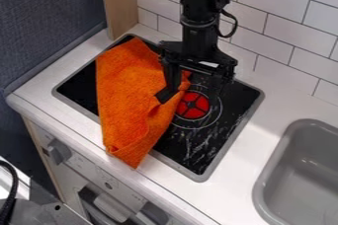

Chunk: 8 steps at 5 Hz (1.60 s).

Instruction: Unfold the cloth from right to left

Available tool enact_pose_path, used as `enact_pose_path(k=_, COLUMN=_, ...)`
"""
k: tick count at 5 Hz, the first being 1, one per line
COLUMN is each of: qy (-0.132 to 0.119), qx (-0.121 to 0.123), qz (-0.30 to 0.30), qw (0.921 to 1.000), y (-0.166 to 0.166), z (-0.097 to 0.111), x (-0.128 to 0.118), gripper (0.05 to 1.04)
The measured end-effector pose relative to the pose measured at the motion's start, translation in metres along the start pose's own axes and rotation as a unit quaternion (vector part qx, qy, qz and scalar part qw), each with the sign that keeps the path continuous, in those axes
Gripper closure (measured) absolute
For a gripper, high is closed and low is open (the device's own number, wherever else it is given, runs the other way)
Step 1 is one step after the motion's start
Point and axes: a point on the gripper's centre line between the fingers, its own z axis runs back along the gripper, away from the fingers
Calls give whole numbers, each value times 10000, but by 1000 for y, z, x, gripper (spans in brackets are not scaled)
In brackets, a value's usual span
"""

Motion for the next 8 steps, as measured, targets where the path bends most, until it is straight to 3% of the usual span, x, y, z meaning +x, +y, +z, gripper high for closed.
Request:
enact_pose_path(k=1, qy=172, qx=59, qz=51, qw=9998, y=2, z=-10, x=-5, gripper=83)
enact_pose_path(k=2, qy=179, qx=457, qz=436, qw=9978, y=17, z=-22, x=-3, gripper=83)
enact_pose_path(k=3, qy=-138, qx=623, qz=753, qw=9951, y=34, z=-25, x=7, gripper=83)
enact_pose_path(k=4, qy=25, qx=617, qz=846, qw=9945, y=43, z=-39, x=11, gripper=83)
enact_pose_path(k=5, qy=88, qx=423, qz=948, qw=9946, y=43, z=-51, x=17, gripper=129)
enact_pose_path(k=6, qy=218, qx=503, qz=1077, qw=9927, y=46, z=-54, x=22, gripper=368)
enact_pose_path(k=7, qy=160, qx=509, qz=1132, qw=9921, y=47, z=-53, x=17, gripper=657)
enact_pose_path(k=8, qy=185, qx=585, qz=1125, qw=9918, y=49, z=-50, x=19, gripper=869)
